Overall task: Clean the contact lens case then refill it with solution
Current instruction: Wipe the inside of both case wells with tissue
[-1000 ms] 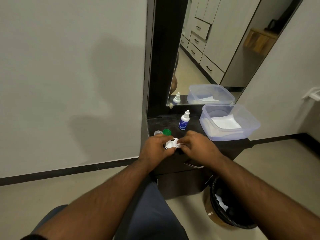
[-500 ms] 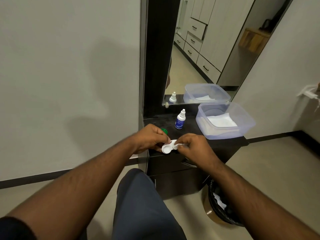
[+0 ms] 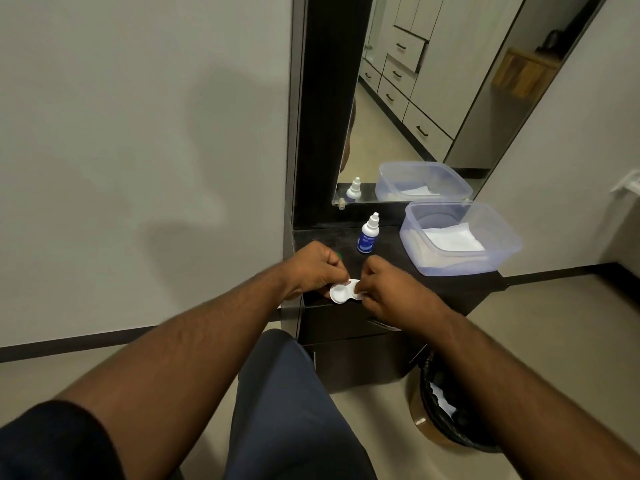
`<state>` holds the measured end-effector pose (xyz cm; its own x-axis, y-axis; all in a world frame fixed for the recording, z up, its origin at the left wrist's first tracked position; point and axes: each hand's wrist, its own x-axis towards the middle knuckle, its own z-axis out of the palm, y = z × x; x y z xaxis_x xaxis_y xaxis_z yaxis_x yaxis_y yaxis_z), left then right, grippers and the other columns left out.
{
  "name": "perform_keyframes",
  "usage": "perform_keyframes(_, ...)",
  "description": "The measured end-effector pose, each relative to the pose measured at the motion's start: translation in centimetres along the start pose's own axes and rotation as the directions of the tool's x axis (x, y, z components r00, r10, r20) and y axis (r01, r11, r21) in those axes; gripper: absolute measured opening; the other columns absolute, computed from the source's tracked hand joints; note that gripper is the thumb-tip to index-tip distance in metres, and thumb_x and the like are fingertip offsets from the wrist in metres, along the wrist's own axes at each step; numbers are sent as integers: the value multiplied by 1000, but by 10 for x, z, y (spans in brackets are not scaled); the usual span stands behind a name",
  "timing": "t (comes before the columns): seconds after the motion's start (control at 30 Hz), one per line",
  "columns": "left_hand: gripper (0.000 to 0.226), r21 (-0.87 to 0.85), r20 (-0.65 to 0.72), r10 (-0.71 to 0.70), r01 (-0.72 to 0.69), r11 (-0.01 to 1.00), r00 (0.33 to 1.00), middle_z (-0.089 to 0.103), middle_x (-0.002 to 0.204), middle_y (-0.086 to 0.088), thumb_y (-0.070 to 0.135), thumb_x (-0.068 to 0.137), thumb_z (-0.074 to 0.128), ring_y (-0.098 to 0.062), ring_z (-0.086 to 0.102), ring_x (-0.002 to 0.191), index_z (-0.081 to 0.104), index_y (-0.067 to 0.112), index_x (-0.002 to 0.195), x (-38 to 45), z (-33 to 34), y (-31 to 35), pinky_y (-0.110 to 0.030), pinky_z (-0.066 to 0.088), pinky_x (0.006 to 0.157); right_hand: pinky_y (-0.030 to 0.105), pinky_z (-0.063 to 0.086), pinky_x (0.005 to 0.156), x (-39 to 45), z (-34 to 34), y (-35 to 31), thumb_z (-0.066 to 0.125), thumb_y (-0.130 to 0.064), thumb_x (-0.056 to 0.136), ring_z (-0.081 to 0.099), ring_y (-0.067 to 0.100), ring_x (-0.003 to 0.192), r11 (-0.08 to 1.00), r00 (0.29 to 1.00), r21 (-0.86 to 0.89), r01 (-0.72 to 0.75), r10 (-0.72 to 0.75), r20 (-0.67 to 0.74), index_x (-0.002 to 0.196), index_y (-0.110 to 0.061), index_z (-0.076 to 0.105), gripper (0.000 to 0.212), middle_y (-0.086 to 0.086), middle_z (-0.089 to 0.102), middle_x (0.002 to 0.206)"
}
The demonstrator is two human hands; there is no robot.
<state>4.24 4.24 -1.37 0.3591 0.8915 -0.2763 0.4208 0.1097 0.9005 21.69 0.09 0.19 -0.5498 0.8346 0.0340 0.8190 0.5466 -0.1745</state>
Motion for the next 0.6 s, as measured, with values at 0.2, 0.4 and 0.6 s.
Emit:
perform_keyframes(0.2,6,-35,15,-9,9,999,1000,69,76,-7,1,81,67,-12,66,68,70,2,77,-1,-4,-2,-19,52,54,29,49,61,-2,-4,5,77,-14,74,57,22,83,813,919,-442,379,-387,76,90,-4,70,21,11,62,96)
perform_keyframes(0.4,5,-49,49,-44,46,998,998,70,85,-14,0,81,67,-16,67,73,72,-2,83,2,-6,0,-22,56,58,33,53,70,11,-31,23,71,-16,78,58,24,90,536,769,-574,619,-561,306,105,-7,67,29,11,63,102)
perform_keyframes(0.6,5,-85,7,-53,54,995,999,69,85,-16,-3,81,66,-15,67,69,70,-5,84,2,-3,-1,-20,54,54,32,44,67,0,-16,13,55,-21,89,54,22,84,632,873,-609,479,-420,250,109,-8,62,25,9,60,94)
